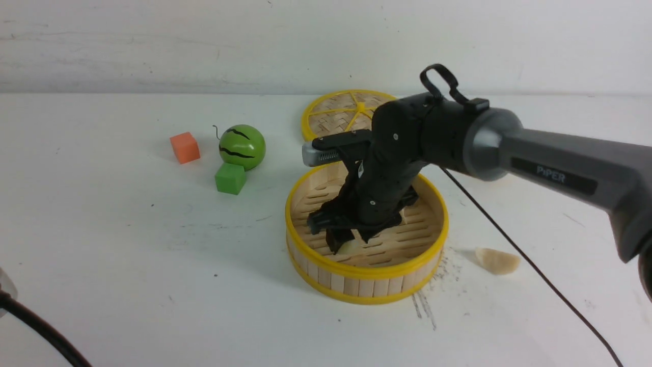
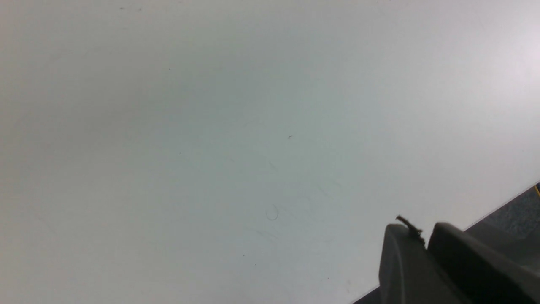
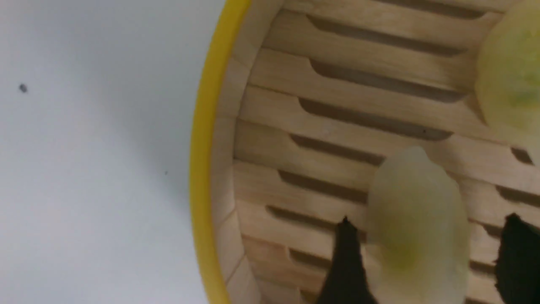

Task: Put the dumplings into the steamer on the white table.
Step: 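Place the dumpling in the bamboo steamer basket with the right gripper, then reach for and grasp a dumpling lying on the table beside the steamer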

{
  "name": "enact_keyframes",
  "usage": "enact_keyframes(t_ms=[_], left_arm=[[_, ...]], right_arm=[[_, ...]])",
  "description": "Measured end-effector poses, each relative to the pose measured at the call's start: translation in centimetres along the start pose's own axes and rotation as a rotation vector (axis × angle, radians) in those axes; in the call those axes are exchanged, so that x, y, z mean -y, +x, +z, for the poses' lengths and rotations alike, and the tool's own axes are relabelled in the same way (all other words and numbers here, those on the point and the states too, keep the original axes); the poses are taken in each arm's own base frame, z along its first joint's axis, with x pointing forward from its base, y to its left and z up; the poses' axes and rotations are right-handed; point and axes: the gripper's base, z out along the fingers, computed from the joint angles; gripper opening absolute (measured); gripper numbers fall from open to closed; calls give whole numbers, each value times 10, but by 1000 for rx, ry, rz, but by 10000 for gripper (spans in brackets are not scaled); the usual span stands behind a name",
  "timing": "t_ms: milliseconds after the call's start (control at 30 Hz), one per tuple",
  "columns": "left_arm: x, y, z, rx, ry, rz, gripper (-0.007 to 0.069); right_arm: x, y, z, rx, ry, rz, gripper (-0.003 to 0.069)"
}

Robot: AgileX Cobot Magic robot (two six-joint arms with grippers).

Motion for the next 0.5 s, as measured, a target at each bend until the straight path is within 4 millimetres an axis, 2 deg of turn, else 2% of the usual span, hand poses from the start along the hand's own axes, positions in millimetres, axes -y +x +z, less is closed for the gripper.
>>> enact_keyframes(t_ms=[133, 167, 200, 233, 267, 300, 367, 400, 500], left_arm=[[0, 0, 0, -1, -2, 1, 80], [-1, 0, 0, -3, -6, 2, 81], [-1, 0, 0, -4, -6, 2, 81], [-1, 1, 0, -7, -9, 3, 81], [-1, 1, 0, -8, -10, 3, 81], [-1, 1, 0, -10, -15, 5, 81], [-1, 1, 0, -13, -16, 6, 81], [-2, 1, 0, -15, -19, 7, 83], [-2, 1, 0, -16, -20, 7, 85]], right_arm=[[-3, -3, -41, -2, 24, -61, 580], [-2, -1, -59, -8, 60, -93, 596], [-2, 0, -69, -10, 74, -103, 601], [4, 3, -95, -18, 146, -139, 601], [5, 4, -97, -29, 157, -142, 599], [16, 7, -114, -37, 223, -152, 587], [28, 7, -124, -34, 275, -148, 568], [45, 9, -130, -39, 320, -132, 542], [70, 17, -126, -85, 346, -95, 504]])
